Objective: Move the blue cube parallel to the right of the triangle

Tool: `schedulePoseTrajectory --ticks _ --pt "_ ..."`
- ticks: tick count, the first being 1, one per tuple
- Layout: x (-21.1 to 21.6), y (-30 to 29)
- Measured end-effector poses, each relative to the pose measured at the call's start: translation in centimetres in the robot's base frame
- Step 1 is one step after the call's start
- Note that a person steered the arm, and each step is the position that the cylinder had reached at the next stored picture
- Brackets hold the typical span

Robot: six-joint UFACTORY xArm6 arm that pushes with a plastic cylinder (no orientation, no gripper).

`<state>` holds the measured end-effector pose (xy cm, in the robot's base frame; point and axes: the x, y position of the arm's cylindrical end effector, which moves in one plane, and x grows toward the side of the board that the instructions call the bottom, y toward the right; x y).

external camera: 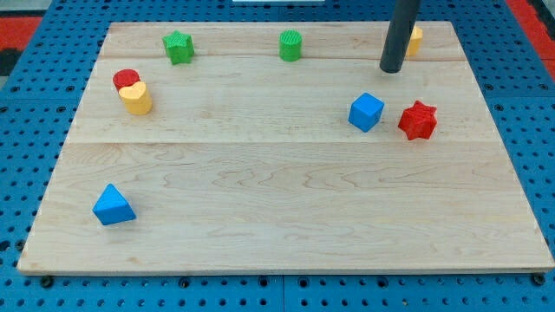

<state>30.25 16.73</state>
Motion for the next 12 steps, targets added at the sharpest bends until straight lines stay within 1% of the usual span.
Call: schedulePoseTrajectory --ticks 1,2,3,4,6,7,8,9,10,11,12 --pt "0.0 0.1" --pt "0.0 3.8" --pt "0.9 4.8" --pt "2.3 4.4" --pt "8.4 -2.5" --pt "11.8 -7.2" --pt "14.4 -10.7" --pt "14.2 -11.3" --pt "11.2 -11.9" --pt "14.0 -15.8" --pt "20.4 -16.1"
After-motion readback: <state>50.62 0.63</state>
